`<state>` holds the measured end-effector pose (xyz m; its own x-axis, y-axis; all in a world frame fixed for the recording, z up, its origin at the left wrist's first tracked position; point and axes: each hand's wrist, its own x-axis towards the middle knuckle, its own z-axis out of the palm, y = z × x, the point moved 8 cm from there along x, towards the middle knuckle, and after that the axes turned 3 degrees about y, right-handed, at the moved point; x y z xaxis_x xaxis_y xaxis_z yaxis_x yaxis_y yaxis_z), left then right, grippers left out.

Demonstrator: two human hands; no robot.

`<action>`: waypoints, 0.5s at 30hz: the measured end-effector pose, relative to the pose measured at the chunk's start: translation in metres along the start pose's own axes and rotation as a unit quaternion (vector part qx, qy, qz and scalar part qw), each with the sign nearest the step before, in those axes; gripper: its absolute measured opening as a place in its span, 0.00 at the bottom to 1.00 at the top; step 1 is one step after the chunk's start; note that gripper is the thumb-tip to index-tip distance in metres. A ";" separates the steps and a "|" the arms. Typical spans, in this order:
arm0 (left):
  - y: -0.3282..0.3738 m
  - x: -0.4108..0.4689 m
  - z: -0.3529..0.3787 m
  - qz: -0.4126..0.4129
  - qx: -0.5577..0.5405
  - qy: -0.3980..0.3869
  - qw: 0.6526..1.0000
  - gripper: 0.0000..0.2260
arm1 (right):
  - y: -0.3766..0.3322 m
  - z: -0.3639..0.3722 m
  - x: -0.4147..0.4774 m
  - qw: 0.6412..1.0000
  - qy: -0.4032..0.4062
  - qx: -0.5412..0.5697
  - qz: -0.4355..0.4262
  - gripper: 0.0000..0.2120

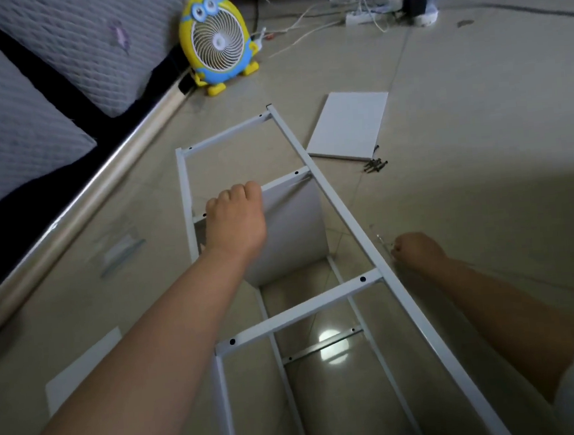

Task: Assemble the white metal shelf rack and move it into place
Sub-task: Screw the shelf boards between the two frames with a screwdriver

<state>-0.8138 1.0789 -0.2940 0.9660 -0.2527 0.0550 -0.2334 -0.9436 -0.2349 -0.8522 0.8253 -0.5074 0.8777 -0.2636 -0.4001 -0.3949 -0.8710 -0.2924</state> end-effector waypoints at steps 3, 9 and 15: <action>0.002 0.000 0.000 0.011 0.012 -0.005 1.000 0.20 | -0.008 0.018 0.000 1.000 0.011 0.005 -0.003 0.12; -0.002 0.003 0.000 -0.024 0.016 0.007 1.000 0.15 | -0.011 0.031 0.006 0.999 0.032 -0.035 0.003 0.12; 0.008 0.016 -0.005 0.009 -0.001 -0.005 1.000 0.10 | -0.001 0.026 -0.001 0.999 0.029 0.022 0.001 0.12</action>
<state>-0.8006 1.0659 -0.2904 0.9627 -0.2674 0.0420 -0.2508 -0.9395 -0.2333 -0.8602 0.8376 -0.5295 0.8905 -0.2910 -0.3497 -0.4079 -0.8512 -0.3302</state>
